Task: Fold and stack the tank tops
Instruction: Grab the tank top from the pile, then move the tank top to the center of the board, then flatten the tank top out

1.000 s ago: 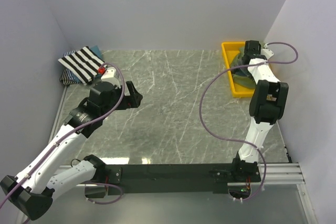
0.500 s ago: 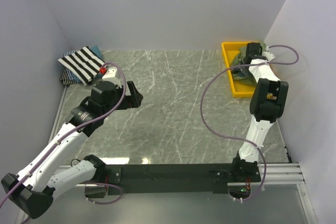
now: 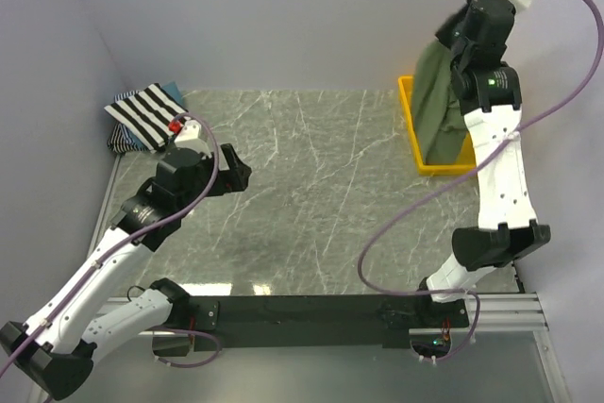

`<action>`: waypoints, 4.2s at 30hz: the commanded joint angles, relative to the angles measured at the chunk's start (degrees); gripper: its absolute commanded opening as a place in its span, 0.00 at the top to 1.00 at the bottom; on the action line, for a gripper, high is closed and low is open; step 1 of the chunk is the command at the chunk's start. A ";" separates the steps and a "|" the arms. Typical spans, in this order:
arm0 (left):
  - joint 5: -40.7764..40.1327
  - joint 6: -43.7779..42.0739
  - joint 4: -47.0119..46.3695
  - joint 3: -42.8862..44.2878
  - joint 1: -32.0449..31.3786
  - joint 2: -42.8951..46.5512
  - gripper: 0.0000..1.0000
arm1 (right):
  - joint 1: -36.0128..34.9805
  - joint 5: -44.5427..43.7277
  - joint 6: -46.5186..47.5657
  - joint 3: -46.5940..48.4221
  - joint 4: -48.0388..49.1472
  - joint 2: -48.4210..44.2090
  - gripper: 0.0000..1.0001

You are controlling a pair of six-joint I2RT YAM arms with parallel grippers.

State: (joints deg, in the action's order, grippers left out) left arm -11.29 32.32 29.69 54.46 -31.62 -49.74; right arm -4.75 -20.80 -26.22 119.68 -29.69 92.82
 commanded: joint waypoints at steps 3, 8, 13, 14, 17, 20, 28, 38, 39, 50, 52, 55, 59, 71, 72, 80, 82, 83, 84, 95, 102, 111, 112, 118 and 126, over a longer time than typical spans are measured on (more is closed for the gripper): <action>-4.88 1.43 -2.36 2.32 0.50 2.80 0.01 | -11.75 6.46 10.12 11.25 3.06 -2.38 1.00; -6.73 3.37 -2.27 2.23 0.85 3.77 0.02 | -22.82 7.08 12.59 12.95 5.87 -3.96 1.00; -8.48 5.47 -1.39 2.67 1.29 4.03 0.05 | -26.80 14.26 10.40 11.99 5.79 -5.10 1.00; -8.75 5.91 -1.30 2.67 1.47 4.21 0.08 | -26.89 15.77 8.74 8.24 6.40 -5.80 1.00; -9.54 7.93 -1.22 1.80 1.82 4.47 0.14 | -27.15 18.60 5.32 -7.52 10.43 -11.59 1.00; -9.89 10.65 -1.56 -0.13 2.35 4.38 0.22 | -27.15 13.97 1.28 -31.92 16.56 -23.95 1.00; -3.40 20.23 -8.15 -12.17 5.25 1.40 0.51 | -16.02 9.98 -13.50 -71.14 17.03 -37.26 0.53; -4.71 30.70 -9.30 -23.78 17.00 0.43 0.72 | -30.02 15.25 -7.81 -58.82 20.46 -14.84 0.36; -3.92 30.96 -9.91 -24.74 18.59 -0.01 0.71 | -31.44 15.78 -7.10 -55.81 20.12 -11.11 0.36; -4.26 32.73 -17.47 -24.75 26.69 -9.06 0.40 | -41.83 18.77 -0.86 -5.92 3.00 34.93 0.47; -4.44 32.64 -18.00 -24.84 27.48 -10.29 0.39 | -42.79 19.82 -0.42 1.65 0.79 39.09 0.46; -3.30 32.29 -19.75 -25.63 29.85 -11.78 0.31 | -44.19 18.52 -0.15 7.13 -2.29 45.42 0.43; -0.84 31.41 -22.22 -26.33 31.17 -14.68 0.30 | -44.81 15.53 0.11 7.94 -1.86 48.15 0.39; 4.17 30.26 -28.46 -27.91 31.53 -21.01 0.29 | -45.61 10.17 0.47 6.98 0.34 51.41 0.47; 4.26 30.35 -28.46 -27.91 31.53 -21.54 0.30 | -45.61 9.99 0.55 6.62 0.42 51.33 0.56; 4.70 30.35 -29.25 -28.35 31.53 -24.44 0.39 | -45.26 8.05 0.03 2.06 3.85 46.24 1.00; 4.78 30.26 -31.27 -28.35 31.53 -25.23 0.50 | -44.99 7.79 0.03 -0.49 5.69 43.51 1.00; 4.79 30.26 -31.36 -28.27 31.44 -25.67 0.55 | -44.91 7.62 -0.06 -1.28 6.31 42.55 1.00; 4.87 30.26 -31.36 -28.18 31.53 -25.85 0.65 | -44.73 7.44 -0.32 -2.94 7.18 40.53 1.00; 4.26 30.08 -30.22 -27.74 31.44 -25.33 0.99 | -43.23 14.18 1.69 -9.83 11.59 31.28 0.80; 5.22 30.26 -27.41 -28.70 31.44 -21.64 0.99 | -48.24 12.98 7.84 -1.12 7.63 41.99 0.56; 6.28 29.91 -26.62 -29.76 31.53 -18.56 0.99 | -51.32 11.84 11.19 -3.22 7.81 44.82 0.50; 6.28 30.00 -26.70 -29.85 31.53 -18.38 1.00 | -51.49 10.96 11.19 -3.57 7.81 44.91 0.50; 6.28 29.91 -26.18 -29.67 31.44 -17.68 0.99 | -51.32 4.02 9.00 -4.27 6.31 45.62 0.71; 5.23 30.26 -24.42 -29.76 31.53 -15.74 0.99 | -47.99 -2.22 4.95 -9.19 8.68 40.61 1.00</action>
State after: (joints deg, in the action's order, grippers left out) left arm -5.43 62.70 4.36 24.75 -0.25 -66.96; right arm -55.09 -17.06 -19.55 113.23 -21.89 138.52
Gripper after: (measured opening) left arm 0.022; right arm 0.010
